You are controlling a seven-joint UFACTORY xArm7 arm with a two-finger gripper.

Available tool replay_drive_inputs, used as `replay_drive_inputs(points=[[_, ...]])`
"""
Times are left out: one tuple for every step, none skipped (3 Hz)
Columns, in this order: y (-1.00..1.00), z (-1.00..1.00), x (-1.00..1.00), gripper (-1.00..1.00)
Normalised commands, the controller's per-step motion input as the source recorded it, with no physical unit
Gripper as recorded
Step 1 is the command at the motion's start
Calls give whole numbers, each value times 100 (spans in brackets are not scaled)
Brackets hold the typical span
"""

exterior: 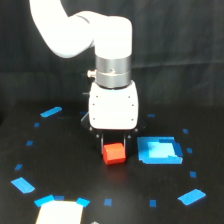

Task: Pick up the red object from the table

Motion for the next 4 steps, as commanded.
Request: replay_drive_inputs(points=[[-33,-6,-55,-100],[-42,87,43,-100],[48,92,24,-100],[69,100,1,-100]])
